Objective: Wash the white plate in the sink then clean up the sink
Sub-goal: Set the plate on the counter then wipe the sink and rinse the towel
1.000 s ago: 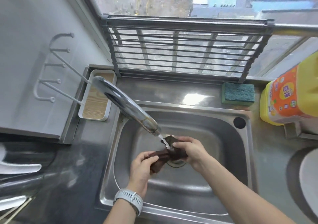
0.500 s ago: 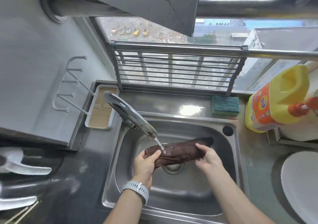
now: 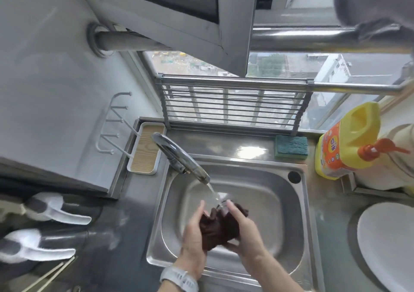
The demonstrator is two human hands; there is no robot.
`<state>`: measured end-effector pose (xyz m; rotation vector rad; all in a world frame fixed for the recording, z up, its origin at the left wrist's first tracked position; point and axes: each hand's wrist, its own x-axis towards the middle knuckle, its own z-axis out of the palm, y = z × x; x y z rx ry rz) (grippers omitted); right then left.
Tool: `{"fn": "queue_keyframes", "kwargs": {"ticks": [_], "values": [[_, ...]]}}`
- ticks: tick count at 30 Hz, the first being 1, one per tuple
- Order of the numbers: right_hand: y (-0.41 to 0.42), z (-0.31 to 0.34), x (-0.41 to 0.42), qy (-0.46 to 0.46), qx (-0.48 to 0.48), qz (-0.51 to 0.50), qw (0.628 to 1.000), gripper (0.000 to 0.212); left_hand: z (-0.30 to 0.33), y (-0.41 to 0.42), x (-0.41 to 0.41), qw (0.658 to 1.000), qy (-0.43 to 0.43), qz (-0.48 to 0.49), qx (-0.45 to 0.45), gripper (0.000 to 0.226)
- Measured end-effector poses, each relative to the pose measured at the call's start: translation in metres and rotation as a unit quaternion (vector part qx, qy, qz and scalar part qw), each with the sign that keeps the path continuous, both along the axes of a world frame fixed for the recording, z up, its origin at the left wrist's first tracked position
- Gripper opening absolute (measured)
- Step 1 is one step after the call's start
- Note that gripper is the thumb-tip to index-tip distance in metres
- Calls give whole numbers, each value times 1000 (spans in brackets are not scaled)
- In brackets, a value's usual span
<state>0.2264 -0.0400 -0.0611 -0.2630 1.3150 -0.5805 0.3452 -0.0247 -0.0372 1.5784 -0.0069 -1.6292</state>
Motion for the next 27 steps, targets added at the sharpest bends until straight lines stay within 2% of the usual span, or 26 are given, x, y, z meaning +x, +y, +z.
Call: {"fn": "queue_keyframes", "kwargs": {"ticks": [3, 6, 8, 11, 14, 16, 18, 20, 22, 24, 27], "values": [[12, 4, 21, 128, -49, -24, 990, 35, -7, 0, -30, 993, -119, -12, 19, 44], [8, 8, 20, 265, -103, -21, 958, 49, -16, -5, -42, 967, -247, -44, 42, 55], [4, 7, 16, 305, -126, -2, 944, 53, -18, -9, -46, 953, -292, -55, 60, 50], [1, 1, 11, 333, -156, 23, 930, 53, -22, -14, -49, 946, -312, -75, 56, 43], [-2, -8, 4, 326, -164, 52, 929, 46, -28, -16, -48, 949, -299, -92, 48, 45], [-9, -13, -13, 281, -126, 52, 950, 41, -27, -13, -38, 959, -262, -94, 47, 48], [-16, -15, -38, 213, -89, 34, 972, 41, -27, -5, -19, 967, -231, -108, 28, 42], [-23, -17, -62, 175, -59, 15, 983, 37, -29, 2, 4, 971, -210, -112, 20, 32], [-26, -16, -71, 160, -33, 9, 987, 28, -35, 11, 21, 974, -183, -127, 41, 33], [-24, -10, -74, 146, -45, 43, 987, 24, -35, 19, 34, 971, -182, -147, 42, 29], [-25, 17, -80, 150, -116, 71, 979, 20, -15, 33, 54, 964, -206, -168, -12, 32]]}}
